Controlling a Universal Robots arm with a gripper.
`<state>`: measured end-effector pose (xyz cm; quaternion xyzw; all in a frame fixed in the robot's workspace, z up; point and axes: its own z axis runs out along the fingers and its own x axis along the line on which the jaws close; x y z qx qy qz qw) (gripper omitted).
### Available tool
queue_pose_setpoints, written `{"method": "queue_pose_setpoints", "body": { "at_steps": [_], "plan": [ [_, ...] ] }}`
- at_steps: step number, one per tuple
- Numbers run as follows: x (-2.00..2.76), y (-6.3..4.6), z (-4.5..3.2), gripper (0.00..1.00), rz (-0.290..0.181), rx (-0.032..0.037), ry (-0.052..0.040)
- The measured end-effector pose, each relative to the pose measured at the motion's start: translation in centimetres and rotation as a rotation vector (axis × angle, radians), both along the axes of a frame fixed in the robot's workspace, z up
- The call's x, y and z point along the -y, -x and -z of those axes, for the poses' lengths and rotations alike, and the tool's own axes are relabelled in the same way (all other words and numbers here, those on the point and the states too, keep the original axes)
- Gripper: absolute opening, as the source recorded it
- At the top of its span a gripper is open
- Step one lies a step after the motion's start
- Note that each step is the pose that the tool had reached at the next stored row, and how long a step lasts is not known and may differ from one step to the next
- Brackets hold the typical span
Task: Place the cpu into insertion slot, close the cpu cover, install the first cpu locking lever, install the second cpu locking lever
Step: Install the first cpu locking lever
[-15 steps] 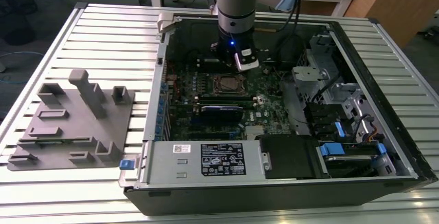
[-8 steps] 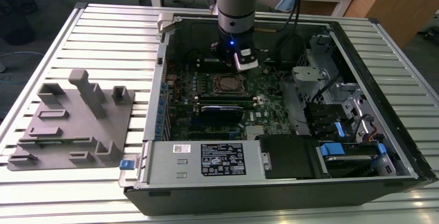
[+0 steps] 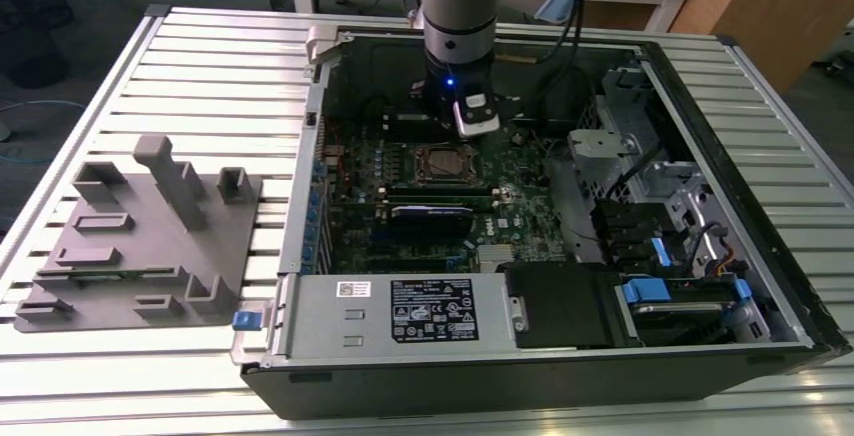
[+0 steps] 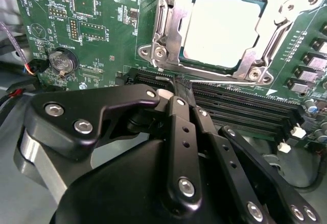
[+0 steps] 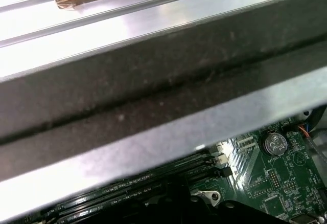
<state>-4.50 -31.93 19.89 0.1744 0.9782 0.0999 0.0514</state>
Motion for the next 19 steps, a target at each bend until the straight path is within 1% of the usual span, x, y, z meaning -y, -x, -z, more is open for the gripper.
{"method": "queue_pose_setpoints", "body": {
  "at_steps": [4, 9, 14, 16, 19],
  "plan": [
    [-0.07, 0.0, 0.0, 0.1, 0.001, 0.0001, -0.0001],
    [-0.28, 0.0, 0.0, 0.1, 0.001, 0.0, -0.0001],
    [-0.31, 0.0, 0.02, 0.1, 0.001, 0.0, 0.0],
    [-0.32, -0.01, 0.06, 0.1, 0.001, 0.0002, 0.0017],
    [-0.31, 0.0, 0.11, 0.1, 0.001, 0.0001, 0.0082]
  ]
}}
